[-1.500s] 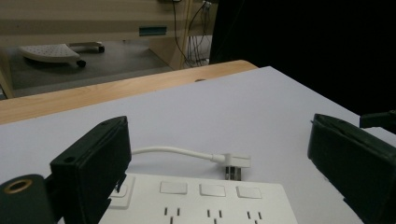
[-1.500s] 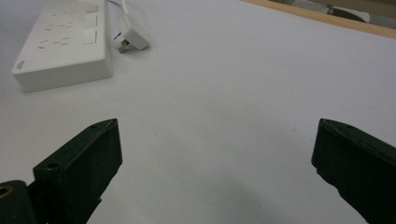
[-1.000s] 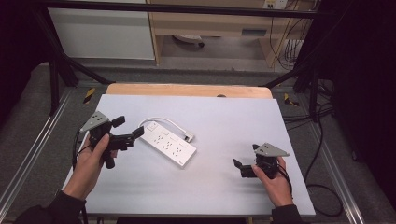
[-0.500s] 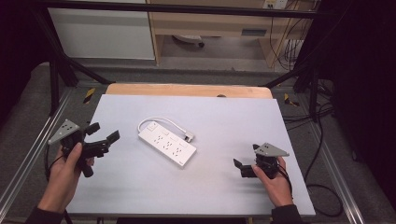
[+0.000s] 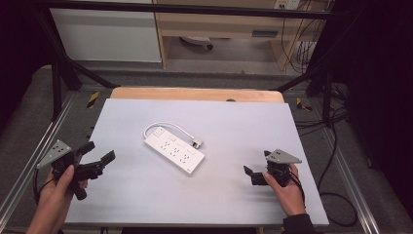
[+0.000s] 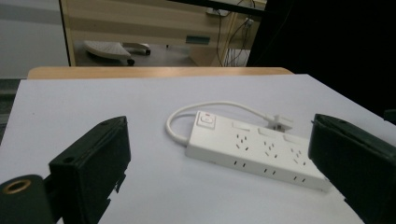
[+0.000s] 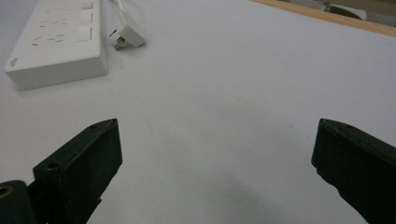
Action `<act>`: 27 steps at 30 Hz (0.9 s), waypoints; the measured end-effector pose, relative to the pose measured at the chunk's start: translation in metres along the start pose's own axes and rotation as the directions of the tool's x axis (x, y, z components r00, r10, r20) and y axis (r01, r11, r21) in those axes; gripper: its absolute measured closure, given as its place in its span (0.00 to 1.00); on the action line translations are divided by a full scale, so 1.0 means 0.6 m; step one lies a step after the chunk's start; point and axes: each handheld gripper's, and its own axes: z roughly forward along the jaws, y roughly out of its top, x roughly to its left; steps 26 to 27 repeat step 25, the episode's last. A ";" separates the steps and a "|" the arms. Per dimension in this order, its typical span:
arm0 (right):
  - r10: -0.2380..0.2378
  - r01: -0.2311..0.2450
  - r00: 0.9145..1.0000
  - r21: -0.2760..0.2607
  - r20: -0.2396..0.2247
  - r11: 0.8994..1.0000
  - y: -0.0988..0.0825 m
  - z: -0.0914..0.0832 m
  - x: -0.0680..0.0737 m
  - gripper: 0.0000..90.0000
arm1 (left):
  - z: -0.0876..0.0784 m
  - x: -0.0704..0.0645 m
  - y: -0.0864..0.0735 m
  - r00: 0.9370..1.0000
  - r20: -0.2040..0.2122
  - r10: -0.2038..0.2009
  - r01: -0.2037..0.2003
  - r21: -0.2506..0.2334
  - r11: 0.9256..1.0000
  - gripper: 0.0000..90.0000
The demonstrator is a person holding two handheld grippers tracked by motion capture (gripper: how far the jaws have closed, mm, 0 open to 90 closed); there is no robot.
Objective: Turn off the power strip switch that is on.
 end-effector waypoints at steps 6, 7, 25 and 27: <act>0.002 -0.002 1.000 0.000 0.002 1.000 0.000 0.000 0.000 0.02 | 0.002 0.000 -0.026 1.000 -0.003 -0.022 0.022 0.021 1.000 0.06; 0.001 -0.001 1.000 0.000 0.002 1.000 0.000 0.000 0.000 0.02 | 0.004 -0.002 -0.031 1.000 -0.001 -0.023 0.023 0.025 0.999 0.06; 0.011 -0.018 0.998 0.124 0.057 0.992 -0.014 0.016 -0.006 0.03 | 0.044 -0.044 -0.112 0.995 0.012 0.098 -0.097 0.305 0.947 0.10; 0.011 -0.018 0.998 0.124 0.057 0.992 -0.014 0.016 -0.006 0.03 | 0.044 -0.044 -0.112 0.995 0.012 0.098 -0.097 0.305 0.947 0.10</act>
